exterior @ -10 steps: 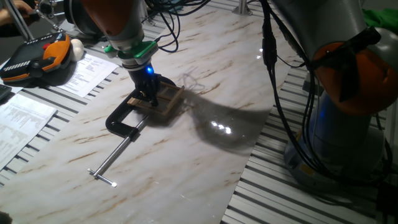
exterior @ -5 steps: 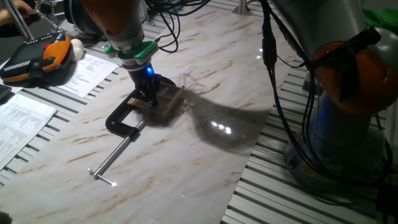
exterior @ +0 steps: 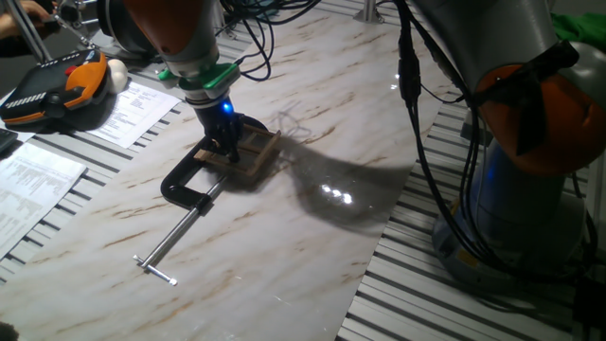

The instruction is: Open a sliding window

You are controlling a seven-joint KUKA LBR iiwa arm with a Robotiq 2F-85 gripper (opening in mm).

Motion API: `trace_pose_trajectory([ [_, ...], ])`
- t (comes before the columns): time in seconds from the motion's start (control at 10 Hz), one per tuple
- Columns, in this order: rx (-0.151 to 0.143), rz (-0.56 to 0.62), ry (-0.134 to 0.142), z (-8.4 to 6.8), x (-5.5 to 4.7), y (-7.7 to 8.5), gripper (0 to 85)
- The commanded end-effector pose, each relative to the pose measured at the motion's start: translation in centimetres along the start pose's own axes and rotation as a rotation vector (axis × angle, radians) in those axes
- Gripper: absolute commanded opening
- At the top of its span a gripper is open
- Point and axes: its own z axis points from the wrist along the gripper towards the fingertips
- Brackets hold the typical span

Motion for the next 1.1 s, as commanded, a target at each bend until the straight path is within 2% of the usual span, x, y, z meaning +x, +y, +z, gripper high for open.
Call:
trace_pose_trajectory([
  [0.0, 0.001, -0.001, 0.001, -0.04, -0.05, 0.0, 0.0],
  [1.0, 0.014, -0.002, 0.003, -0.28, -0.51, 0.01, 0.0],
])
